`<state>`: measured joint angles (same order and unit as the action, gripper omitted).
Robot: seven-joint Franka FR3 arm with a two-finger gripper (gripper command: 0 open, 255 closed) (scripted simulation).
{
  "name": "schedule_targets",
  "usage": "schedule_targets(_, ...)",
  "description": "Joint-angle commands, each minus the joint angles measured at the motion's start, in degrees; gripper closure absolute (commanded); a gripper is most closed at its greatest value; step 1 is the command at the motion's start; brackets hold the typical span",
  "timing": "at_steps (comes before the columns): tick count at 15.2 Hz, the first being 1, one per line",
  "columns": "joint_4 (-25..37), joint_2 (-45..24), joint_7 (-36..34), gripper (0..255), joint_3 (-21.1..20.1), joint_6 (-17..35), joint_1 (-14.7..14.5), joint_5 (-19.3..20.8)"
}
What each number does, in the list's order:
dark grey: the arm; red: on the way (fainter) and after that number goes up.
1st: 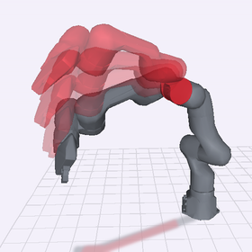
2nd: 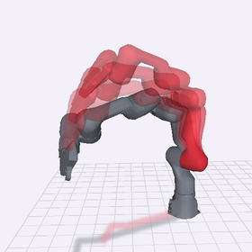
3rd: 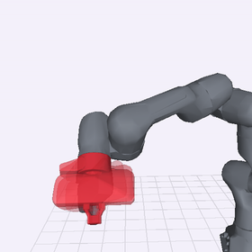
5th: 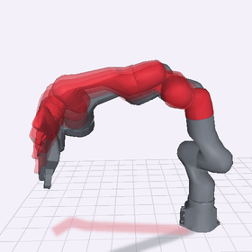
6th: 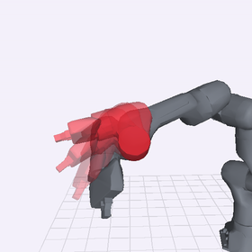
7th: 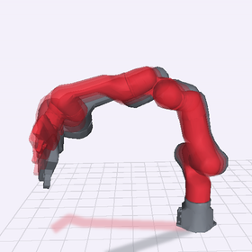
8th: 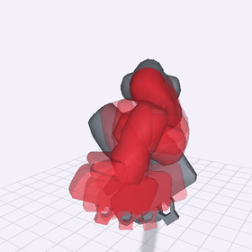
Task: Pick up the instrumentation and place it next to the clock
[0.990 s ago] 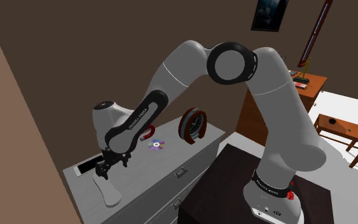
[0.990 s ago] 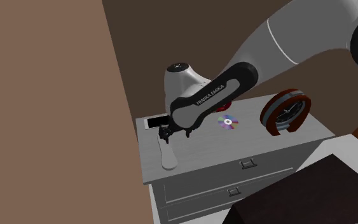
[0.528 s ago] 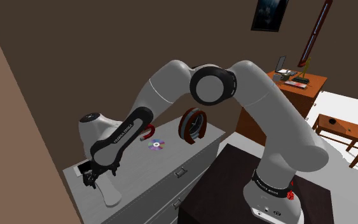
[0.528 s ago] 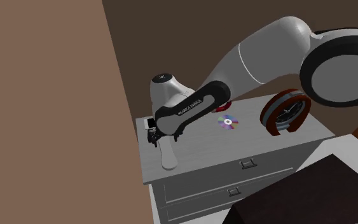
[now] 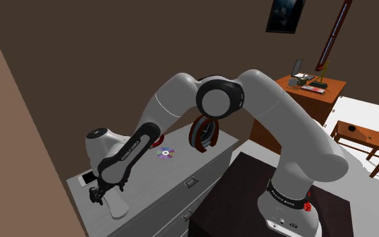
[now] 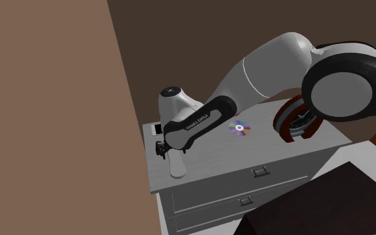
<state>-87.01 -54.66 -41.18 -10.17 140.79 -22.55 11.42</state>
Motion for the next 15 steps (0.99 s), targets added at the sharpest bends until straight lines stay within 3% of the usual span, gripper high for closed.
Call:
schedule_targets(1,0.13,-0.17,0.0,0,0.02,0.06,-0.02,0.01)
schedule_targets(5,0.12,-0.16,0.0,0,0.02,0.06,-0.02,0.01)
schedule_targets(6,0.12,-0.16,0.0,255,0.02,0.06,-0.02,0.01)
schedule_targets(15,0.13,-0.17,0.0,255,0.02,0.06,-0.02,0.01)
